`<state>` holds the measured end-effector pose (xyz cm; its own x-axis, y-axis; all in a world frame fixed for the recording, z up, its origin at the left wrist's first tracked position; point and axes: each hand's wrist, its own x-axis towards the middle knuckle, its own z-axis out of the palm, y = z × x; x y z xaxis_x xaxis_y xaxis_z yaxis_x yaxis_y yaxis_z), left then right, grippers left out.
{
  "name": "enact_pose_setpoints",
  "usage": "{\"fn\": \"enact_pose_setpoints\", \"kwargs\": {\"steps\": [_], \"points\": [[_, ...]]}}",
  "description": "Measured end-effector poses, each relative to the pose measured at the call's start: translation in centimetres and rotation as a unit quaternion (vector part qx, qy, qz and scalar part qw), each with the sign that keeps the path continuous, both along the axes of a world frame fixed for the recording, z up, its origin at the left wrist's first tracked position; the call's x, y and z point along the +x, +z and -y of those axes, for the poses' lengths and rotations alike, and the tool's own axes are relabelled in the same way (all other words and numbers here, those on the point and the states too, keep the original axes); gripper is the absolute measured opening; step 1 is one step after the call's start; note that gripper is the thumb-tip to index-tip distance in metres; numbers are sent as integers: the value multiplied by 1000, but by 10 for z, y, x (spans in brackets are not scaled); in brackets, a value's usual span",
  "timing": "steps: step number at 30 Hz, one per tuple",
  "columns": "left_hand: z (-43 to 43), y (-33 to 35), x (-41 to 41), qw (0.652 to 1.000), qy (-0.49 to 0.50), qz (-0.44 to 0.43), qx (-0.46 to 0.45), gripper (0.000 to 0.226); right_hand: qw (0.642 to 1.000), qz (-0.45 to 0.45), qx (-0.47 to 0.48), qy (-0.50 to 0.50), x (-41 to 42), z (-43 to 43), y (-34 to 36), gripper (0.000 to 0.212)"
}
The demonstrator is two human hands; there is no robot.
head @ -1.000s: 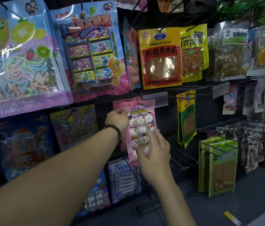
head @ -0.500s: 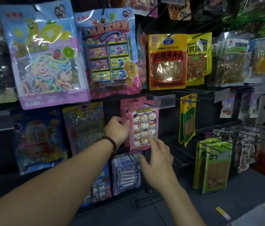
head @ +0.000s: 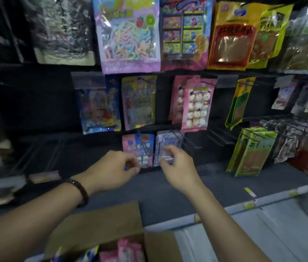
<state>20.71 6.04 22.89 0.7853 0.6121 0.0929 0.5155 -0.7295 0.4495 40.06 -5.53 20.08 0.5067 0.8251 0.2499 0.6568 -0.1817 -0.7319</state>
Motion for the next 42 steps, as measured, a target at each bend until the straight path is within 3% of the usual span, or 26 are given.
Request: {"fn": "enact_pose_setpoints", "kwargs": {"steps": [4,9,12,14,16,19,23,26,29,34,37,40,42], "points": [[26,-59,-82,998,19,-58,-31,11,996,-58,-60,33,-42,8,-47,33],[53,-135,-144,988,45,-118,-90,10,960,-258,-112,12,-89,7,-159,8],[61,-162,-163,985,44,-145,-79,9,950,-244,-191,28,-115,14,-236,19],[63,-175,-167,974,42,-217,-52,19,941,-227,-251,22,-127,18,-274,29],[62,-182,-164,956,33,-288,-47,28,916,-187,-353,19,-138,21,-301,15],[54,-186,-154,950,4,-292,-108,33,872,-101,-479,32,-150,28,-322,89],[49,-187,-150,940,-19,-310,-142,39,860,-60,-505,55,-162,36,-341,133],[46,-186,-150,925,-22,-346,-156,47,847,-64,-524,63,-161,35,-354,145],[45,-186,-150,916,-29,-361,-174,50,844,-88,-525,69,-158,30,-355,135],[49,-188,-149,909,-40,-375,-176,51,856,20,-509,90,-150,35,-339,73],[51,-190,-151,905,-49,-385,-174,51,839,113,-521,112,-142,48,-338,65],[52,-193,-155,903,-50,-391,-170,50,853,86,-502,113,-131,51,-333,66],[52,-195,-158,903,-46,-392,-169,50,880,56,-462,97,-125,51,-316,51]]}}
